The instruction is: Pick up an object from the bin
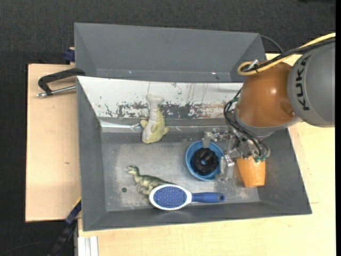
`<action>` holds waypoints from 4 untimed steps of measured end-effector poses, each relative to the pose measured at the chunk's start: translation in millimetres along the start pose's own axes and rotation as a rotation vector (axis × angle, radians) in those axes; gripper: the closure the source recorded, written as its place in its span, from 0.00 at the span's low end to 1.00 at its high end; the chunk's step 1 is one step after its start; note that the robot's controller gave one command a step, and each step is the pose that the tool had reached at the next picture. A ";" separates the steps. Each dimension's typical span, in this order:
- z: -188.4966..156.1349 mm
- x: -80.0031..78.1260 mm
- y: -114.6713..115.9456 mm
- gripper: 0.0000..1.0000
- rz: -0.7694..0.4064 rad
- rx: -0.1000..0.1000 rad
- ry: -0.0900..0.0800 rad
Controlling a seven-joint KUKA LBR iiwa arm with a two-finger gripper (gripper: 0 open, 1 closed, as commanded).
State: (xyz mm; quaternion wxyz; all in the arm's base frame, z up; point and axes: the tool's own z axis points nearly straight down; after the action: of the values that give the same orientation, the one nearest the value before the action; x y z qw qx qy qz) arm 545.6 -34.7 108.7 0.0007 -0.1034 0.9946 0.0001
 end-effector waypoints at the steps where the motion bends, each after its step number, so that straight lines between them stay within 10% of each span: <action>1: 33.6 -38.2 36.8 0.00 -0.276 0.006 -0.012; 2: 32.0 -38.4 37.1 1.00 -0.275 0.005 -0.011; 3: 30.2 -24.9 47.5 1.00 -0.092 0.007 -0.021; 4: 31.1 -39.9 43.3 1.00 -0.685 0.003 -0.020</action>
Offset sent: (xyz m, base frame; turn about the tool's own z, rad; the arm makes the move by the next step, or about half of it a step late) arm 0.0251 0.0449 -0.0387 -0.2780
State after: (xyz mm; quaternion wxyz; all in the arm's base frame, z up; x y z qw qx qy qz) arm 575.8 15.9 77.7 0.0105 -0.4316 0.9020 -0.0007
